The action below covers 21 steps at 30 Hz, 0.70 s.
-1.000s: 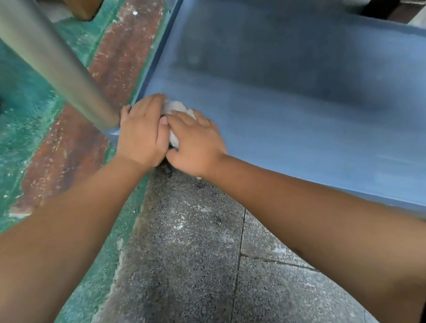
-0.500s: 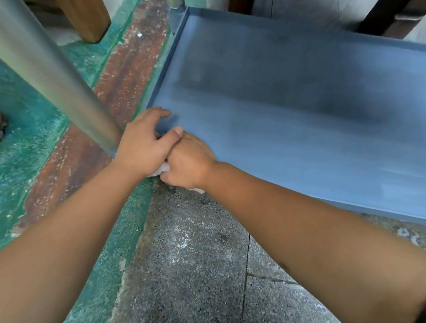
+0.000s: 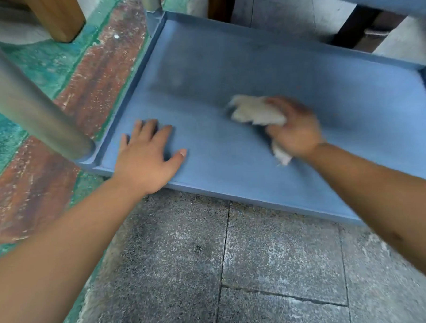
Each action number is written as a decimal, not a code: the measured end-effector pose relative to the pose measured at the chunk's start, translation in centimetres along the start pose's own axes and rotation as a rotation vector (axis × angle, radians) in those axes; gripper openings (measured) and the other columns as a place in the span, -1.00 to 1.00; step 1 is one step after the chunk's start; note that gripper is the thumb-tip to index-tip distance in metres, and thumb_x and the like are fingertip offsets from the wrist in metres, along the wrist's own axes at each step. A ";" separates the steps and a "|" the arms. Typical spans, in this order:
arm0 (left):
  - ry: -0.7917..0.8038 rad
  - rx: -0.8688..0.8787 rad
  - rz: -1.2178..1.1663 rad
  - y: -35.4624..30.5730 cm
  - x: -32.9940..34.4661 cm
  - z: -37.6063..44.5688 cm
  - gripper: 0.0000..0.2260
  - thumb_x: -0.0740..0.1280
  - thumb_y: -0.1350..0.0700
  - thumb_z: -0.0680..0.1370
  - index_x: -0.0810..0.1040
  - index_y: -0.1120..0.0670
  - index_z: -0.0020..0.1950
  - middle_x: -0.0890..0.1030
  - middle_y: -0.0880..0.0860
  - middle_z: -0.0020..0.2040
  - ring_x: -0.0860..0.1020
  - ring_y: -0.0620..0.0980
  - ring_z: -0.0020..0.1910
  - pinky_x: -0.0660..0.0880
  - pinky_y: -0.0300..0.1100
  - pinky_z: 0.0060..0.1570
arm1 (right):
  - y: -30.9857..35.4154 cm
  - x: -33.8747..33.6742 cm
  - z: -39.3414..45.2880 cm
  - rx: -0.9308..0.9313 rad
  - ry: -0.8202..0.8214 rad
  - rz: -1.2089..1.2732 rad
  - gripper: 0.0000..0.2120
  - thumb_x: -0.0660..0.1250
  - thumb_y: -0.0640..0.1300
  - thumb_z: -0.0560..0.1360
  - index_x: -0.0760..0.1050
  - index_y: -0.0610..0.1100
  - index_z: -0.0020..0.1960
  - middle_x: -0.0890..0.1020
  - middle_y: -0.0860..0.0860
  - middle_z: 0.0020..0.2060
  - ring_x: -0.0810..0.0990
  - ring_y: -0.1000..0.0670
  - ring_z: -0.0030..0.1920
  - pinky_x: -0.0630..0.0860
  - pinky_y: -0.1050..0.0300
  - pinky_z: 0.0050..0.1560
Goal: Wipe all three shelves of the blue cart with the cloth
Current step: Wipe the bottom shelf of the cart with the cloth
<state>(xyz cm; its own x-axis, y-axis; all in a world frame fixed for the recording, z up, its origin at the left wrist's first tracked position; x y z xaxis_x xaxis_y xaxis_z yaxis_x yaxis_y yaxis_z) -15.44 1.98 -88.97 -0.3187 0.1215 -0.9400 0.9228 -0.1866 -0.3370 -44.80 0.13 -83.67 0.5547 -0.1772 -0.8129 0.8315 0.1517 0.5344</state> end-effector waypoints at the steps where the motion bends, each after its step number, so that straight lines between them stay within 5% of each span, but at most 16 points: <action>1: 0.035 0.034 0.048 -0.5 0.9 -0.2 -0.29 -0.05 -0.40 0.41 0.24 -0.10 0.48 0.20 0.09 0.53 0.05 0.14 0.53 0.01 0.27 0.43 | -4.2 -2.7 0.9 0.160 -0.079 -0.042 -0.47 0.29 -0.04 0.30 0.54 -0.06 0.27 0.63 -0.13 0.18 0.58 -0.17 0.17 0.42 0.08 0.16; 4: 0.072 0.065 0.213 -0.4 2.7 -0.4 -0.30 -0.13 -0.43 0.44 0.06 -0.17 0.53 0.01 0.09 0.60 -0.05 0.16 0.56 -0.04 0.27 0.44 | -15.6 -9.8 0.8 0.585 -0.221 -0.200 -0.51 0.22 0.02 0.30 0.48 -0.01 0.23 0.61 -0.15 0.14 0.57 -0.22 0.14 0.48 -0.04 0.12; 8: 0.061 0.054 0.265 -0.3 2.7 -0.4 -0.28 -0.15 -0.46 0.45 0.01 -0.16 0.54 -0.01 0.11 0.60 -0.06 0.19 0.56 -0.04 0.27 0.45 | -21.7 -8.5 -0.3 0.796 -0.003 -0.395 -0.53 0.29 0.05 0.38 0.34 0.00 0.26 0.57 -0.18 0.12 0.56 -0.26 0.15 0.50 -0.10 0.15; 12: 0.095 0.055 0.284 -0.6 3.0 -0.4 -0.24 -0.17 -0.48 0.43 -0.05 -0.14 0.56 -0.07 0.11 0.61 -0.11 0.18 0.56 -0.08 0.25 0.47 | -19.7 -6.0 2.5 0.707 -0.113 -0.386 -0.56 0.12 0.03 0.40 0.34 0.03 0.27 0.56 -0.17 0.17 0.53 -0.27 0.18 0.44 -0.13 0.17; 17: 0.100 0.062 0.280 -0.7 2.9 -0.4 -0.20 -0.17 -0.50 0.41 -0.05 -0.13 0.57 -0.09 0.11 0.61 -0.12 0.17 0.56 -0.09 0.23 0.47 | -11.4 1.6 10.9 0.433 0.042 -0.292 -0.43 0.27 -0.06 0.42 0.32 0.02 0.43 0.41 -0.12 0.40 0.39 -0.25 0.35 0.34 -0.05 0.29; 21: 0.103 0.074 0.283 -0.9 2.8 -0.3 -0.21 -0.16 -0.50 0.43 -0.02 -0.12 0.57 -0.04 0.12 0.61 -0.09 0.18 0.56 -0.06 0.24 0.47 | -1.8 8.4 14.1 0.197 0.135 -0.236 -0.42 0.28 -0.07 0.41 0.36 0.07 0.43 0.44 -0.09 0.39 0.43 -0.20 0.33 0.38 0.02 0.25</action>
<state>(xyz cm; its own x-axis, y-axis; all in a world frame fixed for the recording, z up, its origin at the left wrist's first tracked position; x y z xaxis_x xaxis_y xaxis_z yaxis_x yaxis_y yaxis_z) -17.05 2.81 -91.25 -0.0240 0.1521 -0.9881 0.9524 -0.2971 -0.0689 -41.21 -15.36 -88.16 0.3486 -0.0530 -0.9358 0.9334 -0.0712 0.3517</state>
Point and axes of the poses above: each hand's wrist, its own z-axis towards the middle knuckle, its own x-axis out of the palm, y = z × x, the point moved 10 cm from there along z, towards the middle knuckle
